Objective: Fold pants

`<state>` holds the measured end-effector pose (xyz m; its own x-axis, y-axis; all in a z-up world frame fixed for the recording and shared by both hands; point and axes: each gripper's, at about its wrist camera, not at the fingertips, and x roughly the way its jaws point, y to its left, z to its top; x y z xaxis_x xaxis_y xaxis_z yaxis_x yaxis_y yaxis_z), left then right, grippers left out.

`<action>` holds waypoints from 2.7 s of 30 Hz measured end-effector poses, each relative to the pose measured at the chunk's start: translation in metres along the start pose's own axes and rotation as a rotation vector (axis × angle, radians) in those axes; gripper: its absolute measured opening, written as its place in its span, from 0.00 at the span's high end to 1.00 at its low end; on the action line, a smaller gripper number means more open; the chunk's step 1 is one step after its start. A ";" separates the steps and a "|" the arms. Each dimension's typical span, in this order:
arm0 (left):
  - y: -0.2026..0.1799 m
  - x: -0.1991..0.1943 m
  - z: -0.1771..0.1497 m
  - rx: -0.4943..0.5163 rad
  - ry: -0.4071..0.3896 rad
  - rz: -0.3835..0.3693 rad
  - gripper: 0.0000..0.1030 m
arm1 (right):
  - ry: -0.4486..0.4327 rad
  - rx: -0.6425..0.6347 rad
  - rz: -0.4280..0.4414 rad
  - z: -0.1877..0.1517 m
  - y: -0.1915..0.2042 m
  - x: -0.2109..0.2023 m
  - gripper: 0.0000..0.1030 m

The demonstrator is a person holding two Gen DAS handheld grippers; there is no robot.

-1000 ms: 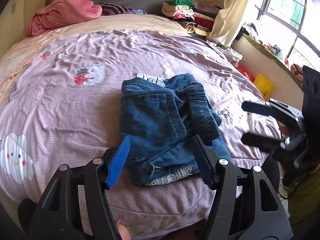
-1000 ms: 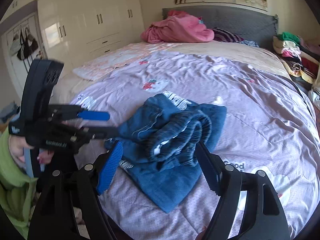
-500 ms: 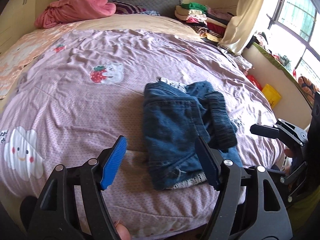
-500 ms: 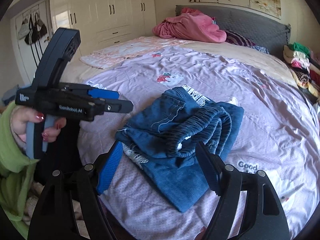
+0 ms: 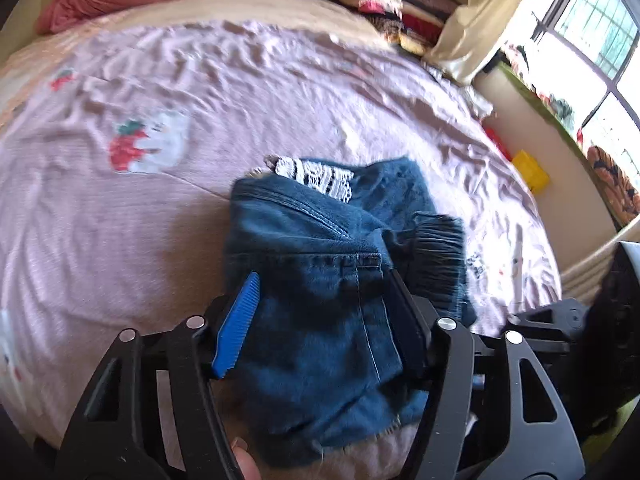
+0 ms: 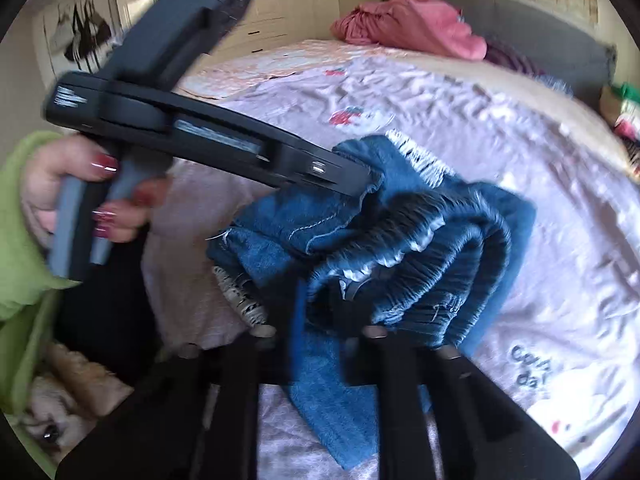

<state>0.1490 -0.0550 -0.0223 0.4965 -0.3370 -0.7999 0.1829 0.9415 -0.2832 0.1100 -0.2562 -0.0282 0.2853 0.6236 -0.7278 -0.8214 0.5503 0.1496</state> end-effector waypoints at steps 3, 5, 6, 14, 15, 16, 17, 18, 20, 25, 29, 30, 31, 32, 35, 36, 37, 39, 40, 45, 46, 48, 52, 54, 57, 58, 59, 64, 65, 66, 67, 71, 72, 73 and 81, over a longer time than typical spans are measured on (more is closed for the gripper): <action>0.000 0.017 0.004 0.021 0.038 0.021 0.47 | -0.018 0.001 0.047 -0.008 -0.006 -0.021 0.94; 0.001 0.021 0.006 0.023 0.053 0.011 0.47 | -0.037 -0.001 0.081 -0.014 -0.010 -0.036 0.94; -0.001 0.022 0.006 0.030 0.053 0.008 0.47 | -0.045 -0.001 0.093 -0.018 -0.011 -0.041 0.94; 0.000 0.031 0.005 0.041 0.066 -0.003 0.46 | 0.044 0.046 0.035 -0.048 -0.019 -0.014 0.93; 0.000 0.031 0.005 0.045 0.066 -0.002 0.46 | 0.040 0.064 0.038 -0.049 -0.019 -0.014 0.93; 0.000 0.031 0.005 0.045 0.066 -0.002 0.46 | 0.038 0.071 0.037 -0.049 -0.018 -0.015 0.91; 0.000 0.031 0.006 0.043 0.065 -0.003 0.46 | 0.027 0.071 0.029 -0.047 -0.014 -0.021 0.89; 0.000 0.031 0.006 0.041 0.063 -0.002 0.46 | 0.015 0.071 0.029 -0.045 -0.012 -0.027 0.82; 0.000 0.030 0.006 0.036 0.058 -0.006 0.46 | -0.034 0.056 0.009 -0.041 -0.005 -0.048 0.79; 0.001 0.028 0.006 0.026 0.049 -0.012 0.46 | -0.150 -0.017 0.003 -0.017 0.025 -0.074 0.79; 0.001 0.028 0.004 0.020 0.044 -0.009 0.46 | -0.092 -0.072 -0.015 0.000 0.041 -0.034 0.79; 0.001 0.028 0.004 0.019 0.043 -0.007 0.46 | -0.067 -0.064 -0.032 0.004 0.040 -0.020 0.79; 0.001 0.028 0.004 0.020 0.042 -0.005 0.46 | -0.049 -0.045 -0.051 0.004 0.036 -0.008 0.78; 0.001 0.028 0.004 0.023 0.041 -0.003 0.45 | -0.013 0.000 -0.073 0.003 0.029 0.007 0.78; 0.000 0.029 0.003 0.027 0.041 -0.001 0.45 | 0.059 0.157 -0.043 -0.006 0.012 0.031 0.78; 0.000 0.029 0.002 0.027 0.039 -0.001 0.45 | 0.049 0.173 -0.042 -0.006 0.013 0.031 0.78; 0.001 0.030 0.002 0.022 0.038 -0.004 0.44 | 0.050 0.166 -0.050 -0.005 0.015 0.030 0.78; 0.000 0.029 0.002 0.013 0.036 -0.008 0.44 | 0.054 0.173 -0.054 -0.003 0.018 0.027 0.77; 0.000 0.029 0.003 0.014 0.035 -0.006 0.44 | 0.051 0.185 -0.045 -0.002 0.018 0.024 0.74; -0.003 0.020 0.003 0.023 0.015 0.004 0.44 | -0.028 0.193 -0.030 0.001 0.029 -0.009 0.49; -0.004 0.017 0.002 0.026 0.009 0.005 0.44 | -0.038 0.194 -0.036 0.001 0.030 -0.015 0.48; -0.005 0.012 0.002 0.029 -0.006 0.005 0.44 | -0.066 0.202 -0.051 0.002 0.032 -0.028 0.46; -0.009 -0.001 0.000 0.043 -0.041 0.014 0.44 | -0.118 0.225 -0.087 0.001 0.028 -0.051 0.41; -0.010 -0.007 -0.002 0.046 -0.054 0.017 0.43 | -0.141 0.231 -0.115 0.001 0.024 -0.062 0.39; -0.012 -0.019 -0.004 0.060 -0.080 0.030 0.43 | -0.178 0.250 -0.159 -0.003 0.017 -0.077 0.36; -0.013 -0.021 -0.005 0.065 -0.087 0.037 0.43 | -0.188 0.264 -0.171 -0.006 0.015 -0.081 0.36; -0.013 -0.024 -0.005 0.069 -0.096 0.042 0.42 | -0.198 0.283 -0.185 -0.010 0.015 -0.086 0.35; -0.013 -0.035 -0.011 0.067 -0.117 0.050 0.40 | -0.221 0.325 -0.248 -0.016 0.003 -0.094 0.34; -0.013 -0.037 -0.012 0.066 -0.121 0.050 0.39 | -0.222 0.329 -0.261 -0.017 0.004 -0.095 0.33; -0.013 -0.039 -0.014 0.065 -0.124 0.052 0.38 | -0.224 0.337 -0.277 -0.018 0.002 -0.097 0.31; -0.012 -0.040 -0.015 0.065 -0.127 0.055 0.38 | -0.224 0.343 -0.285 -0.020 0.000 -0.097 0.30; -0.010 -0.042 -0.021 0.068 -0.128 0.064 0.37 | -0.216 0.365 -0.324 -0.023 -0.008 -0.092 0.29; -0.010 -0.041 -0.023 0.071 -0.126 0.072 0.35 | -0.214 0.372 -0.333 -0.025 -0.009 -0.091 0.28; -0.009 -0.041 -0.024 0.073 -0.126 0.079 0.35 | -0.211 0.377 -0.338 -0.026 -0.010 -0.090 0.27; 0.004 -0.024 -0.035 0.052 -0.095 0.112 0.34 | -0.173 0.421 -0.360 -0.031 -0.025 -0.075 0.24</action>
<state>0.1082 -0.0429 -0.0227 0.5937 -0.2315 -0.7707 0.1643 0.9724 -0.1654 0.0940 -0.3338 0.0019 0.6158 0.4182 -0.6677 -0.4007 0.8960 0.1916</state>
